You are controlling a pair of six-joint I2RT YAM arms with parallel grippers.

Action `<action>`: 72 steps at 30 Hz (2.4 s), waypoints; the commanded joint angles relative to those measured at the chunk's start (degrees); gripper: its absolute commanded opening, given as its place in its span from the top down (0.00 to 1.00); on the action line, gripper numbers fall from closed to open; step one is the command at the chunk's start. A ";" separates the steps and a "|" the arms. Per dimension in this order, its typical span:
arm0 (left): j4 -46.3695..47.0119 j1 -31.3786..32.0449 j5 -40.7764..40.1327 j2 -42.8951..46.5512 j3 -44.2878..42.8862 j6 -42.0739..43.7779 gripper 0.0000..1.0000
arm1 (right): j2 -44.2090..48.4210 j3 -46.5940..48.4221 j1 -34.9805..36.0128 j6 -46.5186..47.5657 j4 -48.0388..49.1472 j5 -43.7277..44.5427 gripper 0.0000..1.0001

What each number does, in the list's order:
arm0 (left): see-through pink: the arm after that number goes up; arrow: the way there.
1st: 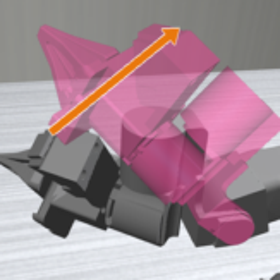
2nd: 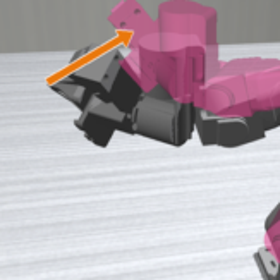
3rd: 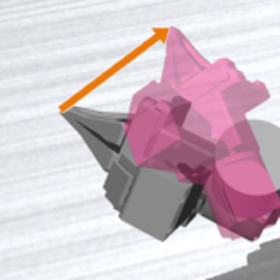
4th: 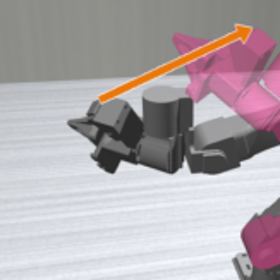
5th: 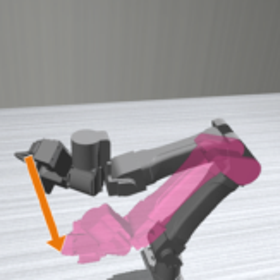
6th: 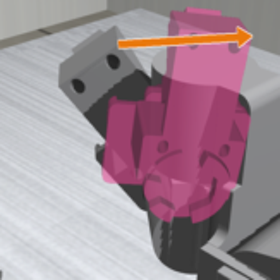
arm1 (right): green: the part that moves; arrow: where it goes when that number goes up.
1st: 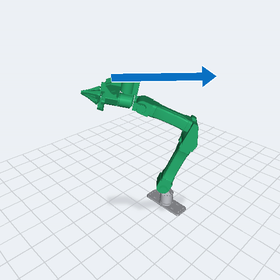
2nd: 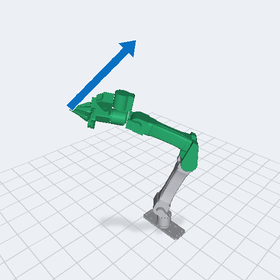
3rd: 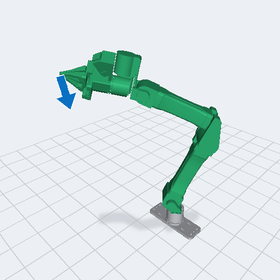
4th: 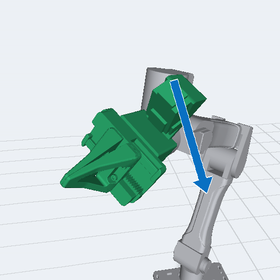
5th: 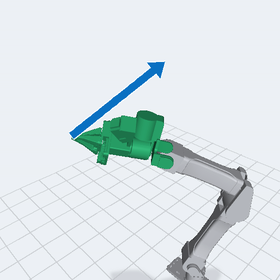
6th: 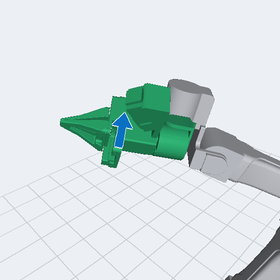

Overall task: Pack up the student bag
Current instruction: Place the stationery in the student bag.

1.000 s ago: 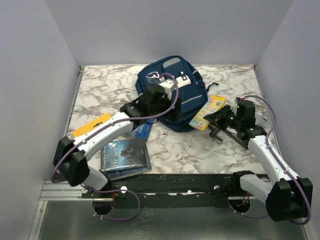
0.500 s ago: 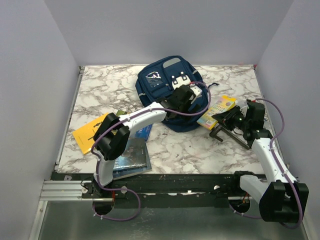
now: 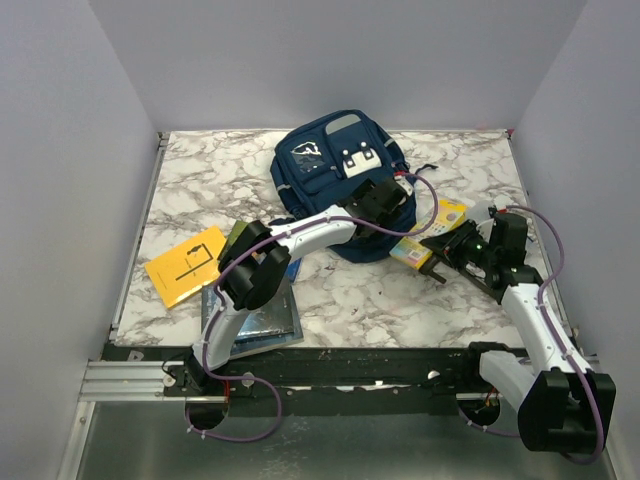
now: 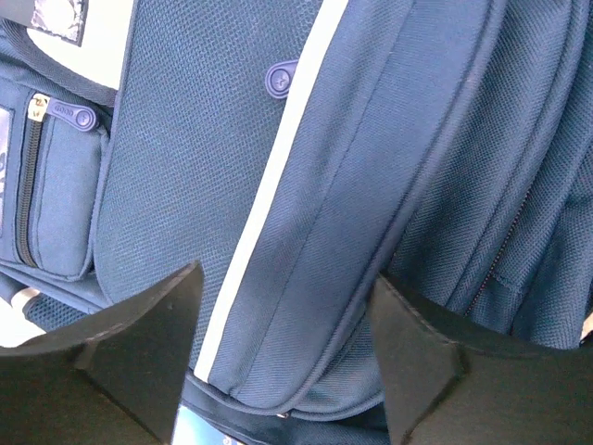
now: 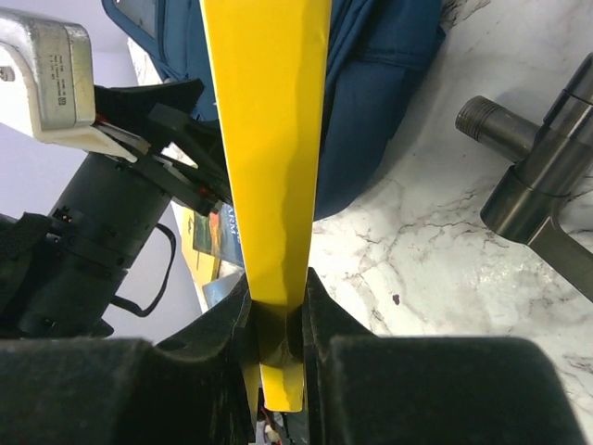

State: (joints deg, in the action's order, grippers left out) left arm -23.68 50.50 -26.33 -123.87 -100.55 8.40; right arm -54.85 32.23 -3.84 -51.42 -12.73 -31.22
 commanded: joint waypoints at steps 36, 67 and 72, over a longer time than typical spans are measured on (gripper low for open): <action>-13.75 -0.40 13.39 8.13 -17.12 -7.96 1.00 | -19.54 -10.85 6.46 -29.57 57.04 -16.83 0.79; -15.08 -1.18 15.12 8.10 -17.93 -8.13 1.00 | -23.45 -9.39 7.51 -30.56 56.84 -14.13 0.79; -15.08 -0.75 16.04 8.63 -17.53 -8.14 1.00 | -29.41 -4.56 8.61 -30.90 59.19 -13.16 0.79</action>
State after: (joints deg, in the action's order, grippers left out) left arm -40.56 49.08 -13.02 -119.46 -115.77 1.06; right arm -81.10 22.87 3.81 -81.71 40.77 -45.71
